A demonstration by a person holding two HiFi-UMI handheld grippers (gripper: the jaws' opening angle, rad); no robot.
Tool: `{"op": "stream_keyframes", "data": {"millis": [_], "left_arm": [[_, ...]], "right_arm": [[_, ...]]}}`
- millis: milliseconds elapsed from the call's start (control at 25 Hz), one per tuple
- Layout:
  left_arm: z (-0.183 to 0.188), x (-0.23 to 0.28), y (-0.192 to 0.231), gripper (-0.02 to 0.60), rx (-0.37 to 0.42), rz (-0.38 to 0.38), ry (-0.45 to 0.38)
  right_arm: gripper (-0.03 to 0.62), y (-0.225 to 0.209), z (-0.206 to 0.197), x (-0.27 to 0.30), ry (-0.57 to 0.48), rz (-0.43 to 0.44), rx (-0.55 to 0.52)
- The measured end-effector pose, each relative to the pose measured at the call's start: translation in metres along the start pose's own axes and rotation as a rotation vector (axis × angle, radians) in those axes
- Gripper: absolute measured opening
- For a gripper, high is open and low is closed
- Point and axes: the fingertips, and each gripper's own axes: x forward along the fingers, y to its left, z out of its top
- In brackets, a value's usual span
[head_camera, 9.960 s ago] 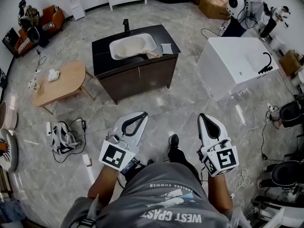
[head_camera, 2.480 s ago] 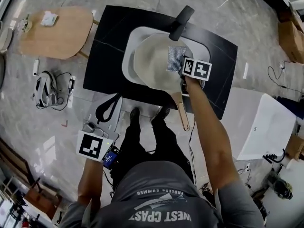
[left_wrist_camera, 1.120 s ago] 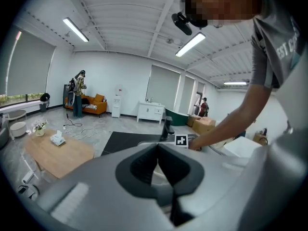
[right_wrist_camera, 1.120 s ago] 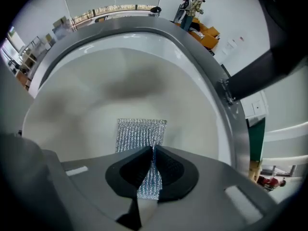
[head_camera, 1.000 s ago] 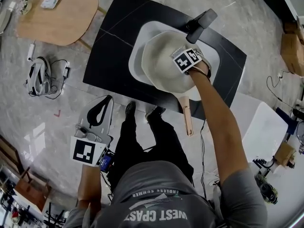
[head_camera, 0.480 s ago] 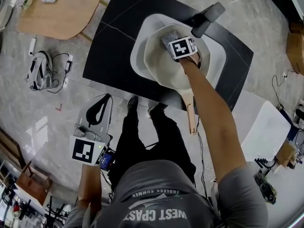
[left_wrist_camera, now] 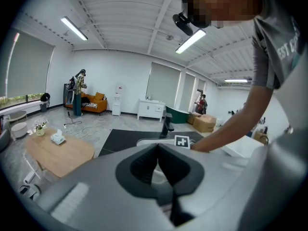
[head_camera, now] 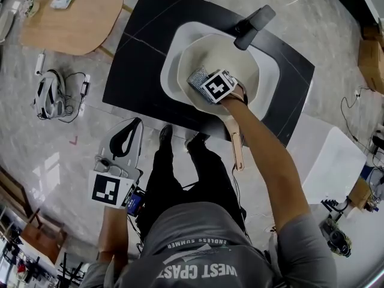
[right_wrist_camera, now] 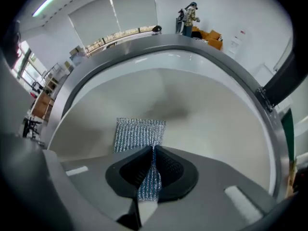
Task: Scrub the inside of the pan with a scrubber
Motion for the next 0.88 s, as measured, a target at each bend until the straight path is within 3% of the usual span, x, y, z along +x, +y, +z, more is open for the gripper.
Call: {"op": "stream_keyframes", "data": {"millis": [200, 320, 480, 640, 760, 880], "left_arm": [[0.005, 0.006, -0.005, 0.002, 0.005, -0.012, -0.011], [0.004, 0.009, -0.007, 0.002, 0.006, -0.014, -0.008], [-0.001, 0.010, -0.009, 0.002, 0.011, -0.011, 0.007], [-0.005, 0.008, -0.006, 0.002, 0.013, 0.002, 0.011], [-0.006, 0.005, -0.001, 0.002, 0.010, 0.018, 0.000], [-0.003, -0.002, 0.005, 0.002, 0.008, 0.034, -0.011]], "right_arm": [[0.034, -0.037, -0.037, -0.010, 0.110, -0.110, -0.080], [0.034, -0.082, -0.049, -0.011, 0.139, -0.215, -0.034], [0.034, -0.122, -0.032, -0.008, 0.094, -0.315, 0.033], [0.032, -0.124, -0.005, 0.002, 0.030, -0.299, 0.100], [0.032, -0.106, 0.012, 0.013, -0.006, -0.220, 0.151], [0.031, -0.079, 0.021, 0.016, 0.007, -0.146, 0.135]]}}
